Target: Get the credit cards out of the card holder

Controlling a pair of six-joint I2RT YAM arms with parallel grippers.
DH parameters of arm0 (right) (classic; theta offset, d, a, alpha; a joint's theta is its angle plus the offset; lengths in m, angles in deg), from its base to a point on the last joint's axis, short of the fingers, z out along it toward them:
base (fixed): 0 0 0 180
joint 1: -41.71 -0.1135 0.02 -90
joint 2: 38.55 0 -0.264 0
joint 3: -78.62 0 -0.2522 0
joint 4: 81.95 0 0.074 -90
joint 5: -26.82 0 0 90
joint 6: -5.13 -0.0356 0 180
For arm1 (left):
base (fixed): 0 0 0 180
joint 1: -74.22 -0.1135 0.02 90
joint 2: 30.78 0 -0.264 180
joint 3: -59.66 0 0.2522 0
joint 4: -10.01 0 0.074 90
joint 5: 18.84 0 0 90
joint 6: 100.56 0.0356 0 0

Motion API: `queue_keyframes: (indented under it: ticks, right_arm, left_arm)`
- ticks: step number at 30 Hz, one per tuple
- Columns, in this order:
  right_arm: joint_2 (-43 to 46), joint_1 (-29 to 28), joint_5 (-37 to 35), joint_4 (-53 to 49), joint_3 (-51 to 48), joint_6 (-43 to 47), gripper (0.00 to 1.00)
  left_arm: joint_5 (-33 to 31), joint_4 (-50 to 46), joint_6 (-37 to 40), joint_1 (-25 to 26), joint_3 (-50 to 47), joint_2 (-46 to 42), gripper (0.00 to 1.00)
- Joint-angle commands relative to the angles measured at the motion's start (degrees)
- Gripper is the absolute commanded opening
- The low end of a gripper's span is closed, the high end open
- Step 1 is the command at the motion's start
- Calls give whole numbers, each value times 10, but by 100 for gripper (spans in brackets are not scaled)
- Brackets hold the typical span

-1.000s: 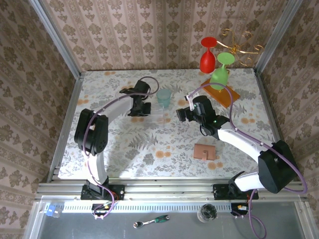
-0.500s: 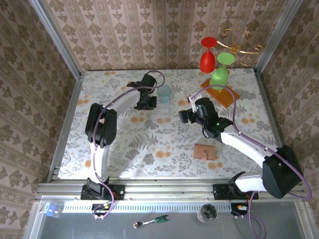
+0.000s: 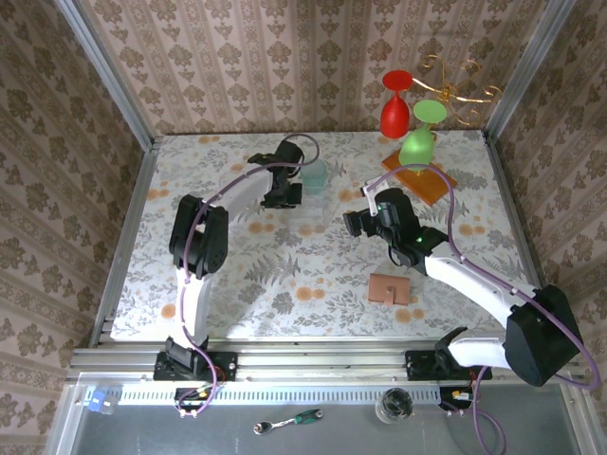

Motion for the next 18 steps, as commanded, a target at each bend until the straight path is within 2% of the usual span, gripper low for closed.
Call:
queue_keyframes:
  ticks: [1,5,12,18]
  right_arm:
    - [19,-3,-23,-16,-4,-6,100]
    - [26,-3,-24,-17,-10,-8,100]
    - [39,-3,-29,-19,-20,-4,100]
    - [44,-3,-30,-20,-23,-2,100]
  left_arm:
    - [-14,-27,-17,15,-20,-24,0]
    - [-8,-18,-31,19,-27,-25,0]
    - [41,14,-56,22,-39,-28,13]
    - [59,23,-61,27,-44,-33,18]
